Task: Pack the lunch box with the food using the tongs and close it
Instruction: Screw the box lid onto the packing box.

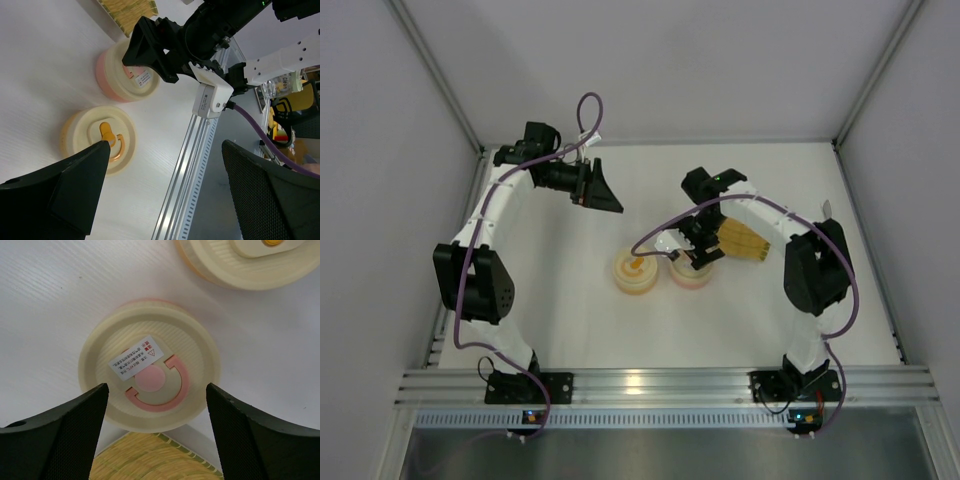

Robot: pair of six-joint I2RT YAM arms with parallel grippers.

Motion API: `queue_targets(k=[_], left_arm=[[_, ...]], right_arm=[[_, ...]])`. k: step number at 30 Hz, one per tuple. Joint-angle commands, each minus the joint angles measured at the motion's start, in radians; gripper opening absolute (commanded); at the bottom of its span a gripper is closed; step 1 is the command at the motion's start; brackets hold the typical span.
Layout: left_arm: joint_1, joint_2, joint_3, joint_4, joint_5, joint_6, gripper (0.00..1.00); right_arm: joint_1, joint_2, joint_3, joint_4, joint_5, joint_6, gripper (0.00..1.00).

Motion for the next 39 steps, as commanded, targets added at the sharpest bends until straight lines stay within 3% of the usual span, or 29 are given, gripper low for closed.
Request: queue_targets(k=[1, 20, 27, 29, 39], left_arm=[[0.012, 0.006, -0.003, 0.019, 0.050, 0.016, 0.98], [0.041, 0.007, -0.005, 0.019, 0.056, 0.010, 0.98], [0.047, 0.009, -0.005, 0.019, 0.060, 0.008, 0.98], [0.047, 0.009, -0.003, 0.020, 0.062, 0.007, 0.98], [0.053, 0.006, -0.011, 0.013, 0.060, 0.007, 0.98]], right_arm=[[0.031, -0.020, 0.016, 0.028, -0.006, -0.065, 0.78], [0.058, -0.003, -0.084, 0.076, 0.080, -0.180, 0.75], [0.066, 0.031, -0.064, 0.025, 0.092, -0.175, 0.62], [0.068, 0.045, -0.051, 0.027, 0.095, -0.155, 0.54], [0.068, 0.075, 0.001, 0.062, 0.104, 0.120, 0.41]])
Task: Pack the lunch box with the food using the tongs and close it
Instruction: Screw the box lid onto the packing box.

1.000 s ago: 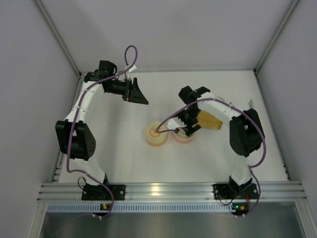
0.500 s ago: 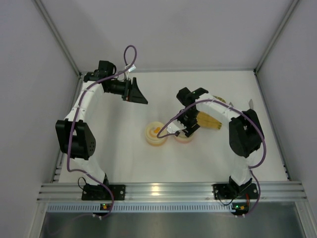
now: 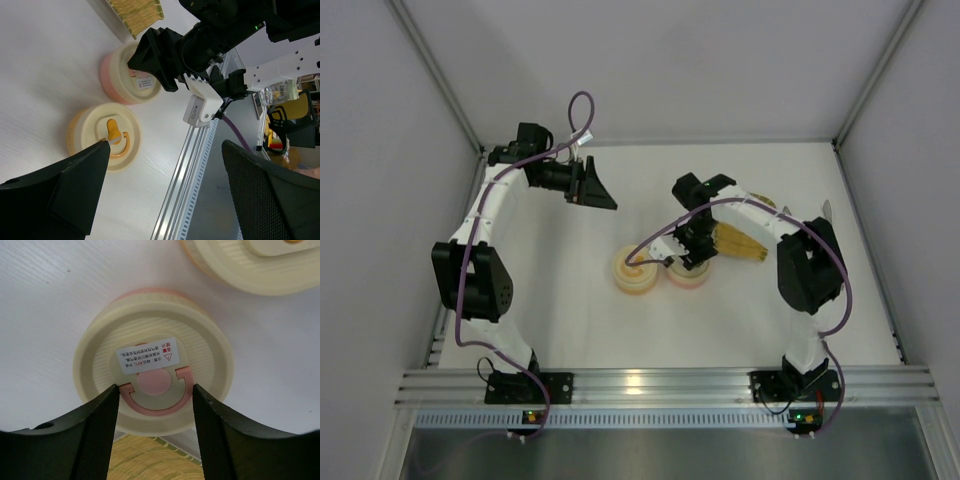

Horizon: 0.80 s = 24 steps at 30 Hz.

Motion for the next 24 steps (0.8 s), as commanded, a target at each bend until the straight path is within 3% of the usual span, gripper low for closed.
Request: queue_targets(k=[1, 11, 24], left_arm=[[0.009, -0.008, -0.007, 0.013, 0.046, 0.011, 0.98], [0.062, -0.086, -0.124, 0.146, -0.001, -0.104, 0.98], [0.093, -0.127, -0.177, 0.161, -0.078, -0.118, 0.98]], right_arm=[[0.021, 0.040, 0.010, 0.024, 0.000, 0.137, 0.41], [0.055, -0.038, -0.091, 0.156, 0.006, 0.529, 0.42], [0.158, -0.072, -0.165, 0.273, -0.026, 0.763, 0.45]])
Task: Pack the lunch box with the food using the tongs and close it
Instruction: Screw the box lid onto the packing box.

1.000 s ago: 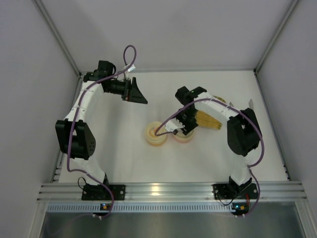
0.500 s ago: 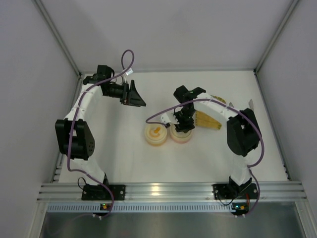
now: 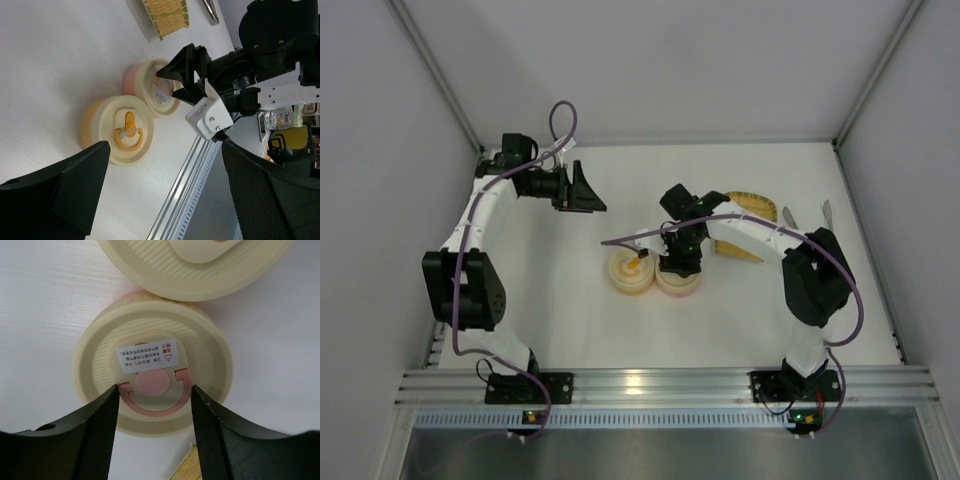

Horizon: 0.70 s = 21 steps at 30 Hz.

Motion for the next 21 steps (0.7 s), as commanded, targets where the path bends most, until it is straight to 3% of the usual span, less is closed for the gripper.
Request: queue_targets(k=[1, 9, 21], left_arm=[[0.023, -0.061, -0.041, 0.048, -0.028, -0.015, 0.98], [0.135, -0.077, -0.084, 0.010, 0.007, 0.014, 0.98], [0.186, -0.100, -0.126, 0.004, -0.027, 0.042, 0.98]], right_arm=[[0.069, 0.022, -0.031, 0.051, -0.079, 0.107, 0.45], [0.092, 0.103, 0.041, 0.114, -0.079, 0.173, 0.45], [0.097, 0.227, 0.210, 0.126, -0.036, 0.201, 0.46]])
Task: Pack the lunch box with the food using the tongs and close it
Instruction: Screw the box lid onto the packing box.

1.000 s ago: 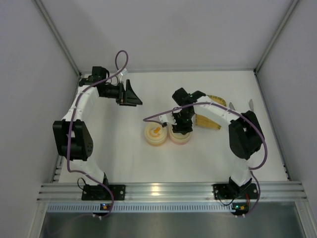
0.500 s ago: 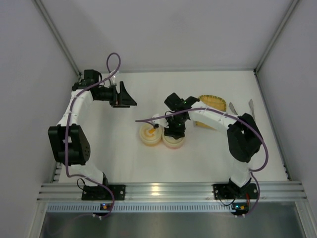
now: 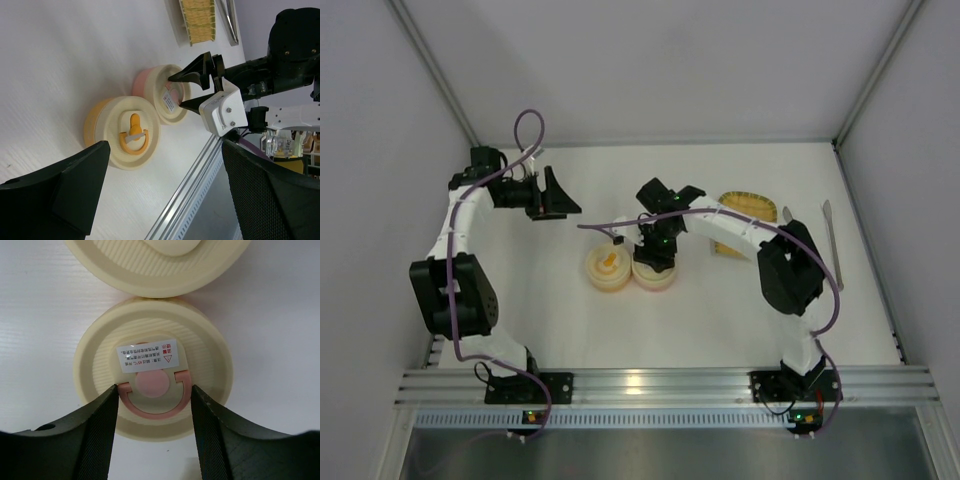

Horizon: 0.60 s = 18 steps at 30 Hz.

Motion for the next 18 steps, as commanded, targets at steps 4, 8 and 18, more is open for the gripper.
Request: queue_targets(k=[4, 8, 18], left_arm=[[0.025, -0.053, -0.026, -0.014, -0.024, 0.055, 0.98], [0.028, -0.065, -0.032, -0.011, -0.049, 0.057, 0.98], [0.028, -0.090, -0.032, 0.003, -0.149, 0.063, 0.98]], right_arm=[[0.043, 0.094, 0.057, 0.073, -0.013, -0.005, 0.47], [0.058, 0.068, 0.044, 0.056, -0.024, -0.008, 0.48], [0.063, -0.093, 0.002, 0.024, -0.054, 0.041, 0.98]])
